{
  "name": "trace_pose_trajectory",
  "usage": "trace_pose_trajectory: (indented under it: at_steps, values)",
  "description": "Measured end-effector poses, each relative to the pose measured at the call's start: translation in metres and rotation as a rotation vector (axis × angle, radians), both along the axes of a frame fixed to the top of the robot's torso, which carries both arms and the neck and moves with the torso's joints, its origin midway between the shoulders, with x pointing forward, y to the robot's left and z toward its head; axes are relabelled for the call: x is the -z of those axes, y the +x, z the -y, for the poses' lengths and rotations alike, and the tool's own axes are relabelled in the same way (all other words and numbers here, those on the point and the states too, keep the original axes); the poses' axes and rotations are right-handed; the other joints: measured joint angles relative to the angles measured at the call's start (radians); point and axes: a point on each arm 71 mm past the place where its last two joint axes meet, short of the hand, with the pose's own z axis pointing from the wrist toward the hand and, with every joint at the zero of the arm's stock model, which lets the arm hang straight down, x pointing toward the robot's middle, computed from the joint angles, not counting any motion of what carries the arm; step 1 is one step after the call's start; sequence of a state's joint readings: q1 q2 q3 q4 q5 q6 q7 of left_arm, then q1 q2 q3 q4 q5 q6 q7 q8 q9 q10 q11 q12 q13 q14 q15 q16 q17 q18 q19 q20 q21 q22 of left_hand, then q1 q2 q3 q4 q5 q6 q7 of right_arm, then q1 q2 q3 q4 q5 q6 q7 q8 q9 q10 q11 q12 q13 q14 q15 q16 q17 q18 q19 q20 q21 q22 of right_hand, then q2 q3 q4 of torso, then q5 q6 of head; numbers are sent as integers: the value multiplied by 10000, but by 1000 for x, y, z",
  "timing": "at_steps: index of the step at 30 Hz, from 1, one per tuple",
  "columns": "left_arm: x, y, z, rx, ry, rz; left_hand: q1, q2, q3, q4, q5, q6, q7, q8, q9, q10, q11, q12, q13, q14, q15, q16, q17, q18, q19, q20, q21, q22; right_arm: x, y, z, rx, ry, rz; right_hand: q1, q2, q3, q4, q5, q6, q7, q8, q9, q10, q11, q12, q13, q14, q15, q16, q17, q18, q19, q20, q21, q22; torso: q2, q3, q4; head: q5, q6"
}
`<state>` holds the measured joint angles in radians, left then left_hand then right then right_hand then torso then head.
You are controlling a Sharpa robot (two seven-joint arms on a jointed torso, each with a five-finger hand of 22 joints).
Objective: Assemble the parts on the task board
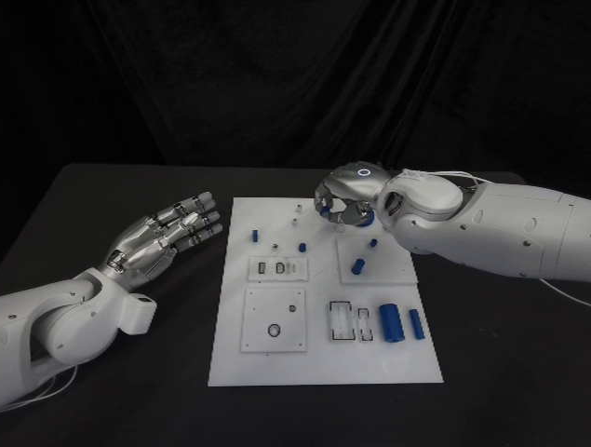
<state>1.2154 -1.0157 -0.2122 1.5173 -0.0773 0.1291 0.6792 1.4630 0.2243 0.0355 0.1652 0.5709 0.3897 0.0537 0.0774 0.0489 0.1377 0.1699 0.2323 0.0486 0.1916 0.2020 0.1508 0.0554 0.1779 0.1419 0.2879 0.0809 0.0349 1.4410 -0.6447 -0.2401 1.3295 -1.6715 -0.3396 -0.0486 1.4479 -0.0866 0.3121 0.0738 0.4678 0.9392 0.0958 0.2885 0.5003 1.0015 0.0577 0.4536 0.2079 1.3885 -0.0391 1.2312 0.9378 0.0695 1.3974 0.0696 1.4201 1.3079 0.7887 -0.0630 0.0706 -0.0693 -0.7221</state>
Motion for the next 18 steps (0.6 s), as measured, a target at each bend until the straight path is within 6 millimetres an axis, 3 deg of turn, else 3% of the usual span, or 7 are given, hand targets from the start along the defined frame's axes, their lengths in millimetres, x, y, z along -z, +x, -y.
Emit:
trace_pose_trajectory:
  at_steps: [13, 18]
  values:
    - [0, 1, 2, 55, -13, 3, 0, 0, 39, -39, 0, 0, 0, 0, -1, 0, 0, -1, 0, 0, 0, 0, 1, 0, 0, 0, 0, 0, -6, 22, -22, 74, 242, 76, 12, 12, 81, -81, -163, -288, 69, -148, 86, 12, 12, -166, 55, 101, 23, 45, 173, 1, 108, 38, 50, -2, 14, -25, 51, 75, 35]
    - [1, 2, 4, 86, -18, 5, 0, 0, 67, -11, 0, 0, 0, 0, -2, 0, 0, -1, 1, 0, -1, 0, 1, 0, 0, 0, 0, 0, -5, 28, -26, 146, 220, 15, 12, 12, 107, -107, -165, -360, 69, -169, 86, 12, 12, -193, 55, 101, 23, 45, 172, 1, 108, 38, 50, -3, 28, -27, 61, 45, 42]
